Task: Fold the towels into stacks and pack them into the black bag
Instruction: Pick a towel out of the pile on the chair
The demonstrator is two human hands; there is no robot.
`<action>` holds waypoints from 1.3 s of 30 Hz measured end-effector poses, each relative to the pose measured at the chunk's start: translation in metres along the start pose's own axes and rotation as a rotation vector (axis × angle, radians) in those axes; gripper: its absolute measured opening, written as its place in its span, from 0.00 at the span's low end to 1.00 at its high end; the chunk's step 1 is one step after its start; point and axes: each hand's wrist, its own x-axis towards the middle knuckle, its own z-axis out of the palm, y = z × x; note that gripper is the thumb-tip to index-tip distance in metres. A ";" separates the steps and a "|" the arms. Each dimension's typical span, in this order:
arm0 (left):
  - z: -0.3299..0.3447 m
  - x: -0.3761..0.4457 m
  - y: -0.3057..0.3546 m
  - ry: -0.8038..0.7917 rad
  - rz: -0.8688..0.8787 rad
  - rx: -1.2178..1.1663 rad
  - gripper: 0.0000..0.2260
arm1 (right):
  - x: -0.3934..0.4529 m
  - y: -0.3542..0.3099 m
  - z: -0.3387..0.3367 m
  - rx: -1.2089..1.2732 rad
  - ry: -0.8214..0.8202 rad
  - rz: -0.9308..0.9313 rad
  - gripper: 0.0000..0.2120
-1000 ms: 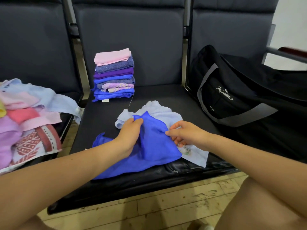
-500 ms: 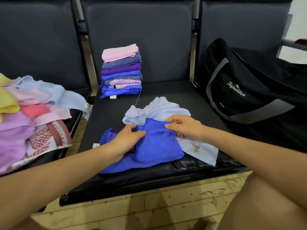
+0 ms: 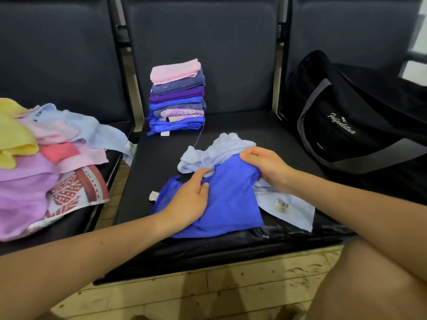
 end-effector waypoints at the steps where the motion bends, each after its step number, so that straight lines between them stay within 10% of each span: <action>1: 0.000 -0.001 0.001 -0.015 0.017 0.026 0.18 | 0.001 0.001 0.000 -0.064 0.006 -0.016 0.06; 7: -0.003 -0.002 0.002 -0.068 -0.033 0.053 0.19 | 0.002 0.003 0.002 -0.362 -0.108 -0.028 0.02; 12: -0.008 0.008 0.004 -0.048 -0.143 -0.143 0.18 | -0.016 -0.014 -0.004 -0.518 0.275 -0.067 0.12; 17: -0.007 0.025 0.004 -0.063 -0.287 -0.282 0.16 | -0.047 -0.019 0.000 -0.577 -0.087 0.416 0.23; 27: 0.002 0.049 0.001 0.047 -0.431 -0.425 0.10 | -0.056 -0.020 0.001 -0.416 -0.229 0.249 0.19; 39: -0.038 0.010 -0.004 0.103 -0.044 0.026 0.05 | -0.056 -0.017 -0.002 0.026 -0.140 0.552 0.08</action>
